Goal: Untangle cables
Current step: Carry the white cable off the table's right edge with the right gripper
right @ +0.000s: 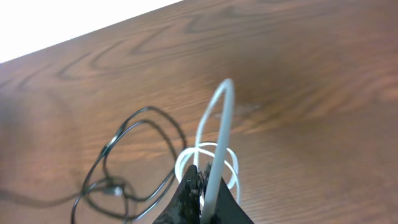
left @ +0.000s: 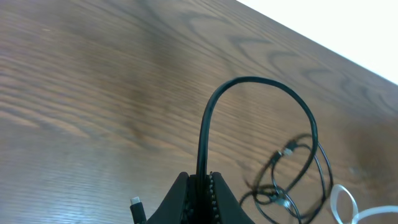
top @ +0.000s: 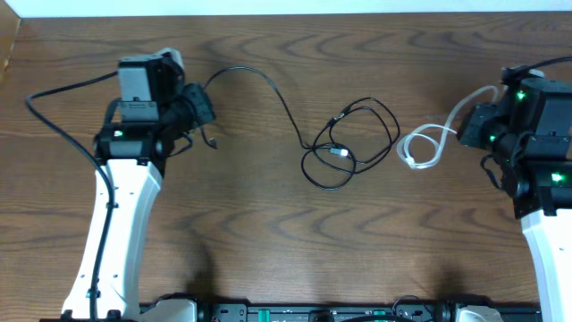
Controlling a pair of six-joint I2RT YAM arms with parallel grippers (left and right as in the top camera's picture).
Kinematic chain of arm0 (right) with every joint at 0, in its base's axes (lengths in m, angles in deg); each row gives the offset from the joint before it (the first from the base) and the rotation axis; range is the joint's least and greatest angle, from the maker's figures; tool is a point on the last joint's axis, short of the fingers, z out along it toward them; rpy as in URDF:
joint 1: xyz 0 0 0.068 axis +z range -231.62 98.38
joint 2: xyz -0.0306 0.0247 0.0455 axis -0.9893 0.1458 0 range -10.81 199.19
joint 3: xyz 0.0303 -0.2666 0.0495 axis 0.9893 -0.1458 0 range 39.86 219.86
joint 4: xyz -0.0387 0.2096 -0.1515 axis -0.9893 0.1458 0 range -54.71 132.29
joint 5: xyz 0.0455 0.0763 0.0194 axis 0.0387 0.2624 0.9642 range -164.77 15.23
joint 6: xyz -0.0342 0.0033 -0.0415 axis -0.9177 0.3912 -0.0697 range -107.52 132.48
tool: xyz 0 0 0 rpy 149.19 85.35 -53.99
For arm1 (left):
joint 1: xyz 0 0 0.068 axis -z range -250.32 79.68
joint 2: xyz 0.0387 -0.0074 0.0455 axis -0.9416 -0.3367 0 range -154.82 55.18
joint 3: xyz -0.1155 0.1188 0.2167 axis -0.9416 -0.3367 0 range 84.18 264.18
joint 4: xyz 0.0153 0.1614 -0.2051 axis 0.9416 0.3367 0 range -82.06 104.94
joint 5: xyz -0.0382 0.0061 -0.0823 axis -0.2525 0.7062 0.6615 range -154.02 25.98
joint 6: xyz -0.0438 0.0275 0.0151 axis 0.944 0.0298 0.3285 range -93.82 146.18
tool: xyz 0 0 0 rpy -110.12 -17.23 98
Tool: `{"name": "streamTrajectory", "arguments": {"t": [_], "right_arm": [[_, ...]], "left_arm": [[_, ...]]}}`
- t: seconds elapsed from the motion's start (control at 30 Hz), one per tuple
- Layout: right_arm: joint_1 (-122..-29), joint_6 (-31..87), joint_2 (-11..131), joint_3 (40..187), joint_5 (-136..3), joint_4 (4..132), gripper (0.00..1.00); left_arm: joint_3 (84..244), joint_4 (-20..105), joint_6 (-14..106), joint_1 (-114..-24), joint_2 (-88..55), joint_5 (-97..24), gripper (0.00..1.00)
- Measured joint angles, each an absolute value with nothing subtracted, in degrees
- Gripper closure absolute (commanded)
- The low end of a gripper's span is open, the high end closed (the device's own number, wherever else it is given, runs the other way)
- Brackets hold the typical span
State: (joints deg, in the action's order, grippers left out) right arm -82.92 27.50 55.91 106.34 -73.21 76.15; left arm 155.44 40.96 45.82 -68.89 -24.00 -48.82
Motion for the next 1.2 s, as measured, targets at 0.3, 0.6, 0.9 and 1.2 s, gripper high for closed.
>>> {"name": "streamTrajectory", "arguments": {"t": [0.3, 0.6, 0.9, 1.2], "right_arm": [[-81.69, 24.16, 55.91, 106.34, -70.54, 76.72, 0.99], [-81.69, 22.67, 55.91, 106.34, -70.76, 76.17, 0.99], [-83.84, 22.19, 55.91, 106.38, -77.71, 75.02, 0.99], [-92.73, 21.95, 56.3, 113.96, -85.16, 78.43, 0.99]], "left_arm": [[155.44, 41.81, 45.77, -64.8, -24.0, -48.82, 0.92], [155.44, 43.6, 43.0, -60.02, -24.0, -49.12, 0.92], [155.44, 43.6, 42.34, -54.49, -24.0, -52.62, 0.92], [153.45, 44.67, 42.21, -53.99, -23.85, -53.54, 0.93]]}}
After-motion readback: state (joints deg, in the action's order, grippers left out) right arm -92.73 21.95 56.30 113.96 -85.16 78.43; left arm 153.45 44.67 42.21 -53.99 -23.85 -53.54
